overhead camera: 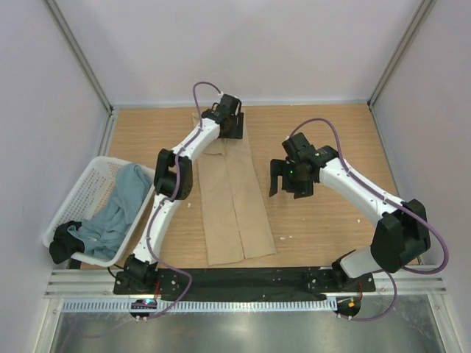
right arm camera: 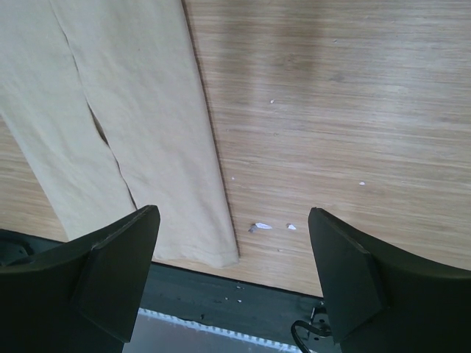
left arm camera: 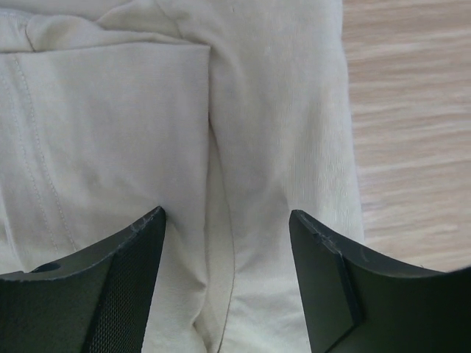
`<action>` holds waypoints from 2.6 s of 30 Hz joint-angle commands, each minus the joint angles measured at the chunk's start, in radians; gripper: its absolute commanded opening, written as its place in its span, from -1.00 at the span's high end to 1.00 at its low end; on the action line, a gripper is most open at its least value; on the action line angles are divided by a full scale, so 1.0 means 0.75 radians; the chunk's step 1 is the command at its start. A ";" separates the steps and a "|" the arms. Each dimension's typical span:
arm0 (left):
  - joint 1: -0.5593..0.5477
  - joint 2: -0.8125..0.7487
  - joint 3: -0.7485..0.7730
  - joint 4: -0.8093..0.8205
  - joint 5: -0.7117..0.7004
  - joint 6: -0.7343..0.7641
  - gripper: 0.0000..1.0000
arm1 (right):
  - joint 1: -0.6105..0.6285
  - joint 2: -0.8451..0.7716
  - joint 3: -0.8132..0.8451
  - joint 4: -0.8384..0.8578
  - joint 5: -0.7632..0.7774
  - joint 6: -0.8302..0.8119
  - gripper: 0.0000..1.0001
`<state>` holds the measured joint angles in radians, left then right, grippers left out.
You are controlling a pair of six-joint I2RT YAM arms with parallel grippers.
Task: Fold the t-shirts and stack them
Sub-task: Fold the tshirt
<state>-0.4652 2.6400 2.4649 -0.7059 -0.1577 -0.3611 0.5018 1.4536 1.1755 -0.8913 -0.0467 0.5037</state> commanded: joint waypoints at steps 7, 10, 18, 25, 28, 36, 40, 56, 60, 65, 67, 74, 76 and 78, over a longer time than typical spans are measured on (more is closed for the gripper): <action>-0.046 -0.731 -0.288 -0.255 -0.176 -0.154 -0.51 | 0.000 -0.060 -0.170 0.088 -0.212 0.032 -0.78; -0.046 -1.001 -0.661 -0.331 -0.162 -0.228 -0.47 | 0.000 -0.132 -0.309 0.176 -0.332 0.046 -0.69; -0.167 -1.910 -1.900 -0.216 0.192 -0.600 0.10 | 0.000 -0.240 -0.606 0.309 -0.480 0.142 -0.20; -0.365 -2.068 -2.302 -0.143 0.306 -0.887 0.06 | 0.002 -0.290 -0.829 0.522 -0.598 0.273 0.20; -0.417 -2.064 -2.407 -0.072 0.347 -0.997 0.04 | 0.004 -0.275 -0.855 0.544 -0.594 0.271 0.21; -0.482 -2.025 -2.642 0.217 0.419 -1.206 0.03 | 0.012 -0.257 -0.919 0.610 -0.611 0.249 0.22; -0.511 -1.988 -2.683 0.274 0.415 -1.265 0.03 | 0.020 -0.255 -0.966 0.646 -0.629 0.239 0.16; -0.556 -2.035 -2.785 0.242 0.333 -1.410 0.03 | 0.028 -0.165 -0.976 0.726 -0.586 0.194 0.14; -0.556 -2.043 -2.798 0.244 0.327 -1.415 0.09 | 0.030 -0.130 -0.997 0.773 -0.617 0.196 0.14; -0.556 -2.047 -2.802 0.240 0.321 -1.415 0.22 | 0.032 -0.108 -1.019 0.800 -0.637 0.193 0.19; -0.556 -2.045 -2.802 0.242 0.313 -1.410 0.35 | 0.034 -0.104 -1.025 0.806 -0.641 0.193 0.31; -0.562 -2.025 -2.788 0.264 0.329 -1.357 1.00 | 0.071 -0.120 -1.052 0.806 -0.660 0.228 0.97; -0.582 -2.051 -2.783 0.256 0.333 -1.363 1.00 | 0.098 -0.167 -1.060 0.800 -0.648 0.267 0.98; -0.607 -2.074 -2.779 0.252 0.341 -1.376 1.00 | 0.155 -0.206 -1.064 0.775 -0.631 0.298 0.97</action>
<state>-0.8940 1.0901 0.3973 -0.4690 0.1467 -1.4097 0.5652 1.3346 0.4084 -0.2642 -0.6052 0.7055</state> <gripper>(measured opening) 0.010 0.037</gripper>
